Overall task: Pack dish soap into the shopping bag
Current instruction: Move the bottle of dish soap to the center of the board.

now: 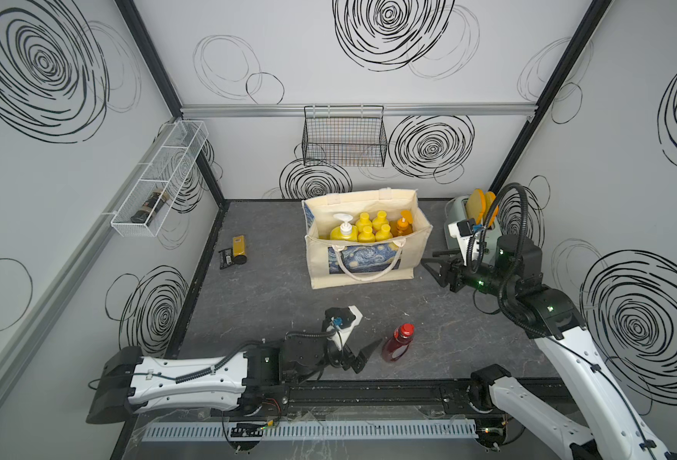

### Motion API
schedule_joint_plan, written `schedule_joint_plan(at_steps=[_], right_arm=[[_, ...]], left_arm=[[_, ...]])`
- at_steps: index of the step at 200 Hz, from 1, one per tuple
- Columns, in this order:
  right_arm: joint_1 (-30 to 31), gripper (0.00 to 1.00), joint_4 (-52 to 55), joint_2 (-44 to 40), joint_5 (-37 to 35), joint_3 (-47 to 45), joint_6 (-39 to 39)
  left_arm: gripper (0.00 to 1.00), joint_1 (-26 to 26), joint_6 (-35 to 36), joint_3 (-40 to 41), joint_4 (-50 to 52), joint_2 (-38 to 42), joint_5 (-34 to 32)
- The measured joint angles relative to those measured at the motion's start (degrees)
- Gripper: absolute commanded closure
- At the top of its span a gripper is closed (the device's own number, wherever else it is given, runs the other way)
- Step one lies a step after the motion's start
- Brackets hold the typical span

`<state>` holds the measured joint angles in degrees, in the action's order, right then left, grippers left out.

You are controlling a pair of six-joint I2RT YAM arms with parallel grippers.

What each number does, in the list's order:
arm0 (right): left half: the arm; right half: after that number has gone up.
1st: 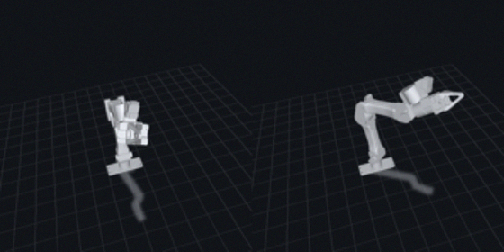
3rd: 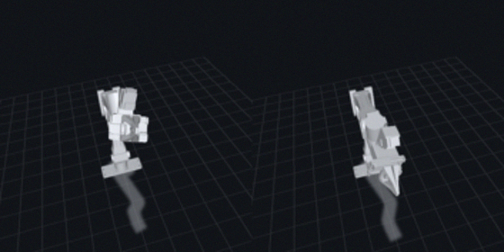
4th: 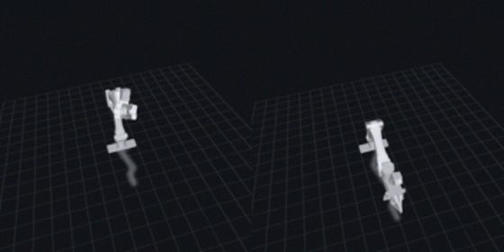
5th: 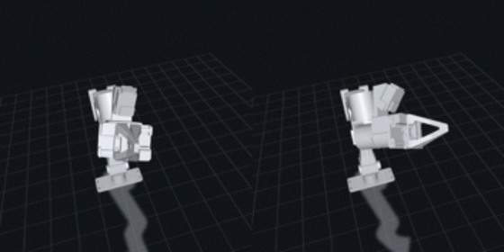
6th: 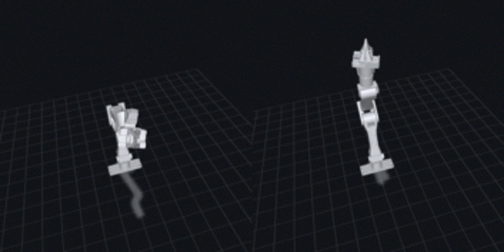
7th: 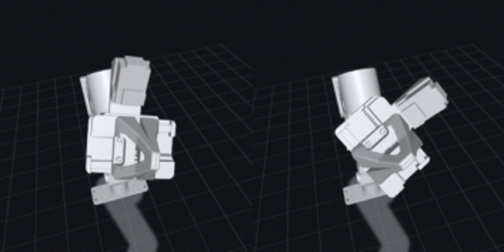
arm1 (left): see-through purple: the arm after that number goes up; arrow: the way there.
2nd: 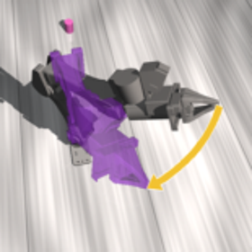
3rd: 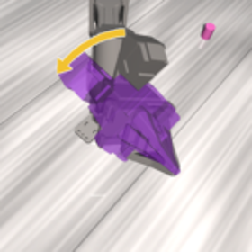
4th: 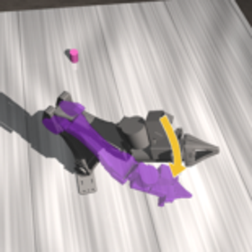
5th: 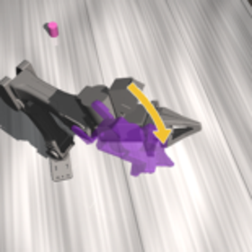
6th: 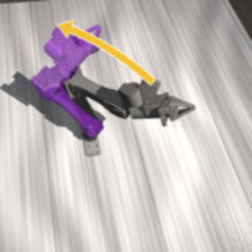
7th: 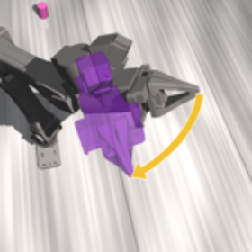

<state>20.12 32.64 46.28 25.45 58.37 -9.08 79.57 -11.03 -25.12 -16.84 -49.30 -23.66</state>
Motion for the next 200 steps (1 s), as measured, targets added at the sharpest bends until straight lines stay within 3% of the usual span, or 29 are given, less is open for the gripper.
schedule_joint_plan(at_steps=[50, 133, 200], right_arm=[[0.55, 0.45, -1.31, -2.47, 0.17, -8.33, -2.45], [0.79, 0.44, -4.92, -3.87, 0.13, -12.04, -3.69], [0.79, 0.45, -5.97, -4.39, 0.13, -12.61, -3.82]], left_arm=[[0.03, 3.72, -2.47, 2.21, -10.75, -9.44, -2.01], [0.04, 9.53, -5.99, 3.80, -23.15, -20.85, -7.43], [0.01, 8.09, -6.82, 3.54, -29.35, -27.41, -10.25]])
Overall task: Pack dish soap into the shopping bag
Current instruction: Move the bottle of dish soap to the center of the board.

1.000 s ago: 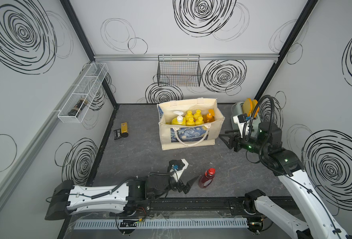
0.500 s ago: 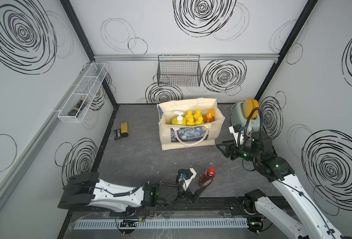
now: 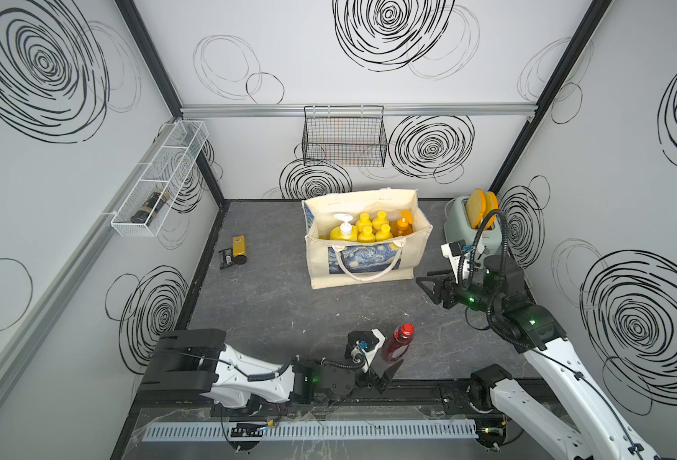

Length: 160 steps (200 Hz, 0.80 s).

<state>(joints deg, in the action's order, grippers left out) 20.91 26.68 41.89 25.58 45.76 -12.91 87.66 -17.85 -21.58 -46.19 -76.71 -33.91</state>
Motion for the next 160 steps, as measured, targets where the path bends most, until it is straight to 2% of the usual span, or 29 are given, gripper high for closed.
schedule_joint_plan(at_steps=[20, 53, 96, 136, 160], right_arm=[[0.00, 0.46, -0.28, 0.02, 0.00, -0.22, -0.09], [0.00, 0.47, -0.57, -0.22, 0.00, -0.48, -0.20], [0.00, 0.48, -1.44, -0.63, 0.20, -0.68, -0.20], [0.02, 0.49, -1.73, -0.66, 0.44, -1.07, -0.20], [0.02, 0.49, -1.84, -0.70, 0.48, -1.29, -0.20]], left_arm=[[0.04, -1.55, -0.02, -0.83, -1.16, -3.43, 1.22], [0.15, -4.81, -0.48, -0.98, -2.64, -6.86, 4.50], [0.20, -5.75, 0.15, -5.27, -3.48, -11.04, 8.35], [0.42, -5.60, 1.88, -9.35, -4.72, -14.78, 9.86], [0.47, -5.60, 2.58, -9.97, -5.22, -16.37, 9.51]])
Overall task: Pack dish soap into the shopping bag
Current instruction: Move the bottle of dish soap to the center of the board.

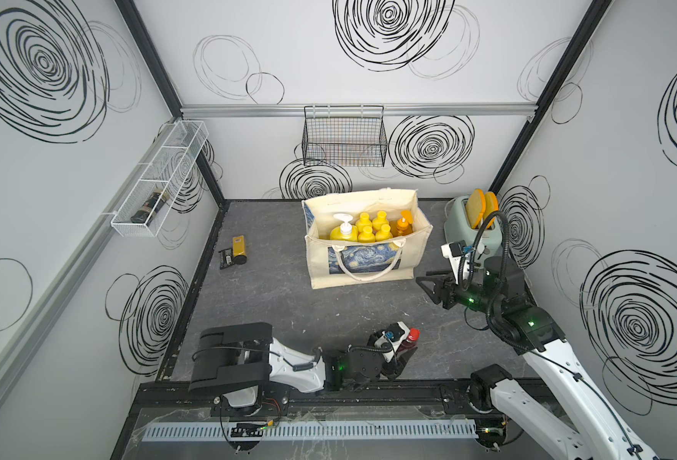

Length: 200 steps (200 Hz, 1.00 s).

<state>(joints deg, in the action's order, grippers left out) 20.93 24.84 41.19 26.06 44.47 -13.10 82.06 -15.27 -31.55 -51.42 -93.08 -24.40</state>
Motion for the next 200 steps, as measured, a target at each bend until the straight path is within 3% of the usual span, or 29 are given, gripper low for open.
schedule_joint_plan(at_steps=[69, 125, 167, 200], right_arm=[[0.04, 0.49, -0.07, -0.02, 0.22, -0.31, 0.00], [0.74, 0.50, -0.09, -0.04, 0.42, -0.31, -0.02], [1.11, 0.51, -0.42, -0.04, 0.50, -0.70, -0.28], [1.66, 0.51, -1.36, 0.13, 0.59, -1.57, -0.74]], left_arm=[[0.60, -0.04, 0.76, -0.07, -0.28, -1.40, -3.37], [0.65, -0.15, 0.55, 2.01, 2.51, 1.77, -11.15], [0.66, -3.61, -1.09, 5.25, 7.65, 7.04, -18.23], [0.65, -9.62, -3.91, 7.23, 11.02, 10.60, -20.83]])
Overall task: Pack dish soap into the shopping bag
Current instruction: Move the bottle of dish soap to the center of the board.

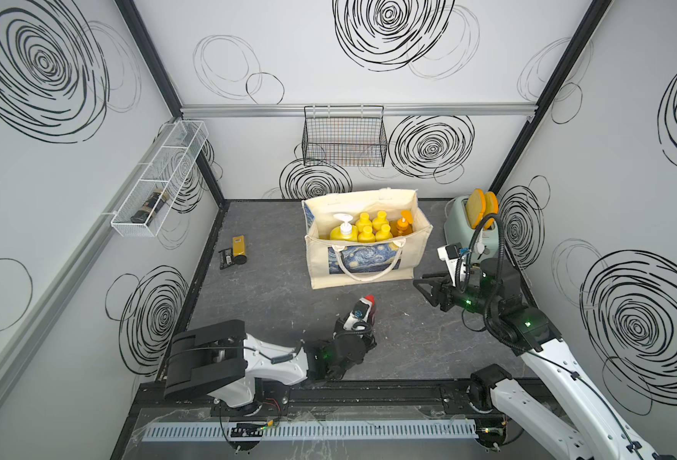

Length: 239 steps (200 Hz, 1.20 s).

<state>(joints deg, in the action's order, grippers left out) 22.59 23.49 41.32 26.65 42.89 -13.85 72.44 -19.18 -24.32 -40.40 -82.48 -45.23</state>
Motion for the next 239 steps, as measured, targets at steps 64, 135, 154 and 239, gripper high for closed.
schedule_joint_plan(at_steps=[64, 135, 154, 239], right_arm=[[1.03, 0.52, -1.55, 0.44, -0.13, -1.16, -0.33], [1.33, 0.51, -2.10, 0.68, -0.50, -1.44, -0.33], [1.36, 0.50, -2.19, 0.68, -0.55, -1.51, -0.33], [1.62, 0.41, -2.71, 0.68, -0.70, -2.01, -0.35]], left_arm=[[0.51, -3.76, -2.62, 0.35, 0.39, -0.13, -2.86], [0.17, -2.36, -4.79, -1.51, -1.11, -3.26, -3.61], [0.07, -1.42, -4.26, -1.62, -1.31, -3.23, -3.93], [0.00, 7.08, 5.68, 4.26, -7.74, 10.12, -10.67]])
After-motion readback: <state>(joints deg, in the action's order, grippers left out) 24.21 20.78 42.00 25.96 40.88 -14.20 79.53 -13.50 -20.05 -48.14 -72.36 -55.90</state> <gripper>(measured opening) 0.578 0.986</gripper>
